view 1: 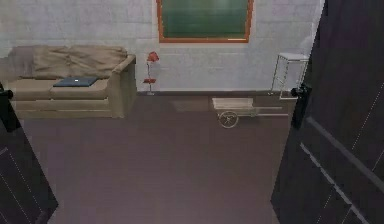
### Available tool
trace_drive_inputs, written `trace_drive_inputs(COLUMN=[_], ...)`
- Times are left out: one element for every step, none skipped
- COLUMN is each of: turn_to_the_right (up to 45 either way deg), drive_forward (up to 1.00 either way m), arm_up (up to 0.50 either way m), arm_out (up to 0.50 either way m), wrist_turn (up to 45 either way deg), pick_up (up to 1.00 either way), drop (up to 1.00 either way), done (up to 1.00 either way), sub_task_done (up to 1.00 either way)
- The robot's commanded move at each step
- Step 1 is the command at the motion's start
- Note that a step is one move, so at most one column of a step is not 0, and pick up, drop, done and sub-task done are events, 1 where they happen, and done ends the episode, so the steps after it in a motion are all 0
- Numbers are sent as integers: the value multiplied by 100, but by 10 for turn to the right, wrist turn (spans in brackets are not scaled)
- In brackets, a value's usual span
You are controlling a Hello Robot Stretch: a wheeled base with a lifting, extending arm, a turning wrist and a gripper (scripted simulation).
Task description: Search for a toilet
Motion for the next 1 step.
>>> trace_drive_inputs(turn_to_the_right=[0], drive_forward=[80], arm_up=[0], arm_out=[0], wrist_turn=[0], pick_up=[0], drop=[0], done=[0], sub_task_done=[0])
